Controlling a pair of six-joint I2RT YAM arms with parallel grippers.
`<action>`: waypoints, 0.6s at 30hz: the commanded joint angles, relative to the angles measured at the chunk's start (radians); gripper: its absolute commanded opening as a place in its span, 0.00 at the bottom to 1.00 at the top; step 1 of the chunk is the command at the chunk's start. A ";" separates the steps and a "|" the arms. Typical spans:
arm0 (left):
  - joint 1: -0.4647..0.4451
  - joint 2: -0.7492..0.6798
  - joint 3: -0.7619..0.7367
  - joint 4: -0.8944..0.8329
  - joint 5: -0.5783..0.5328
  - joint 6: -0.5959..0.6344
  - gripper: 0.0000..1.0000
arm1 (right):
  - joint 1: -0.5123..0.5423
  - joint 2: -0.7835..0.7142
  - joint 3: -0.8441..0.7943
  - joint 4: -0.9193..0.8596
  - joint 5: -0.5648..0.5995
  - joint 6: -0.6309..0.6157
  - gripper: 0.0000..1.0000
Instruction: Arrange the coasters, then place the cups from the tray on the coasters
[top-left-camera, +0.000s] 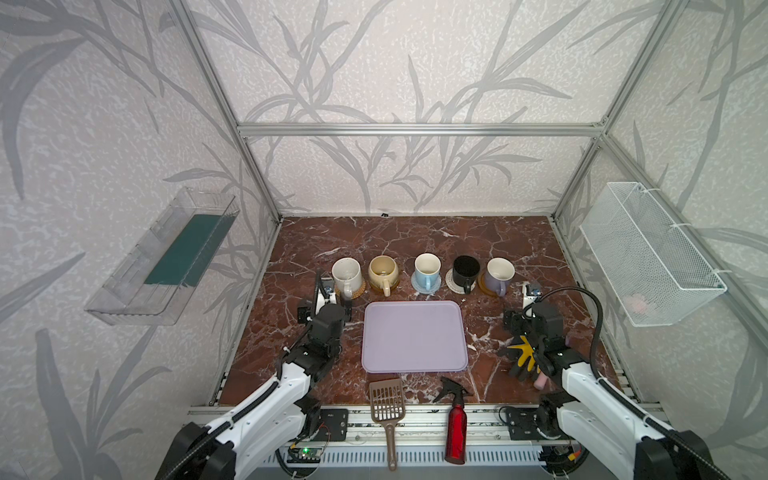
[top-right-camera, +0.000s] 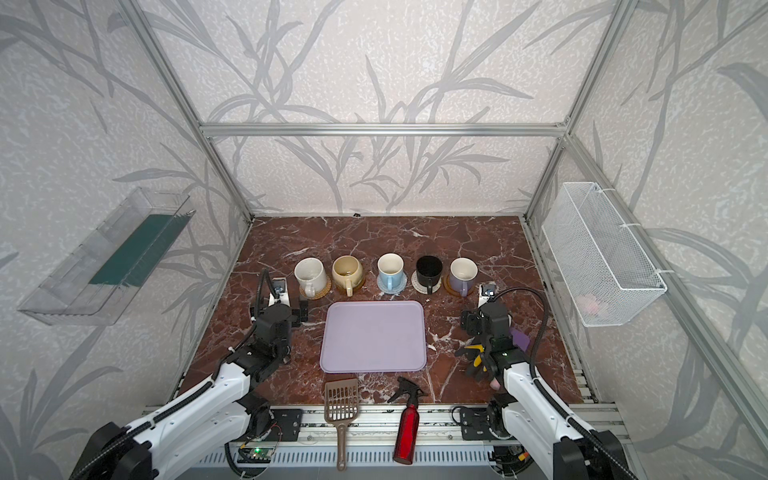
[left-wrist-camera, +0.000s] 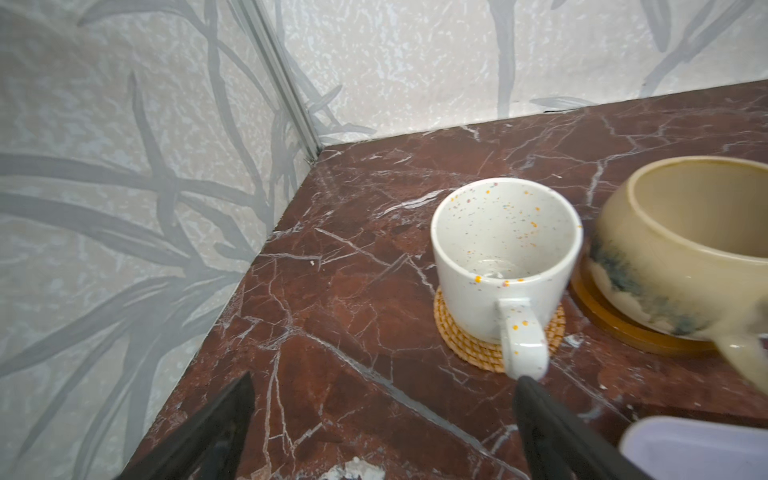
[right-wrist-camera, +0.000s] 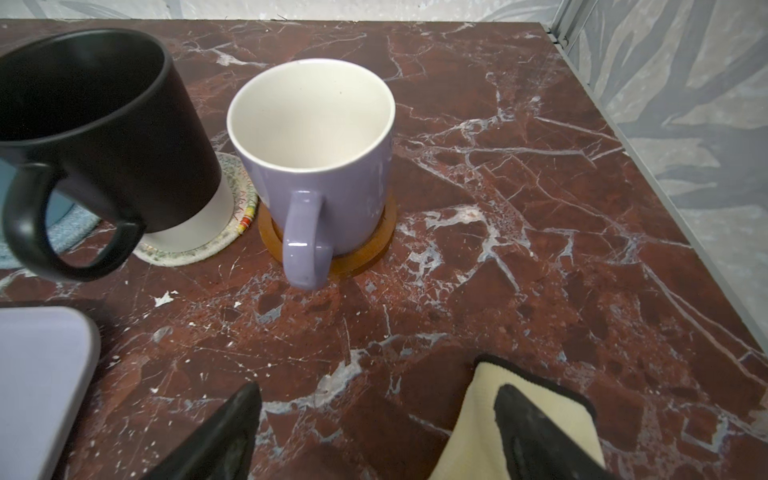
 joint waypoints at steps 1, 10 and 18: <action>0.054 0.050 -0.040 0.162 -0.012 0.028 0.99 | -0.004 0.033 0.006 0.171 0.029 -0.015 0.88; 0.151 0.130 -0.093 0.381 0.130 0.049 0.99 | -0.005 0.133 0.022 0.282 0.029 -0.056 0.90; 0.214 0.299 -0.097 0.629 0.222 0.064 0.99 | -0.004 0.290 0.082 0.383 0.018 -0.116 0.92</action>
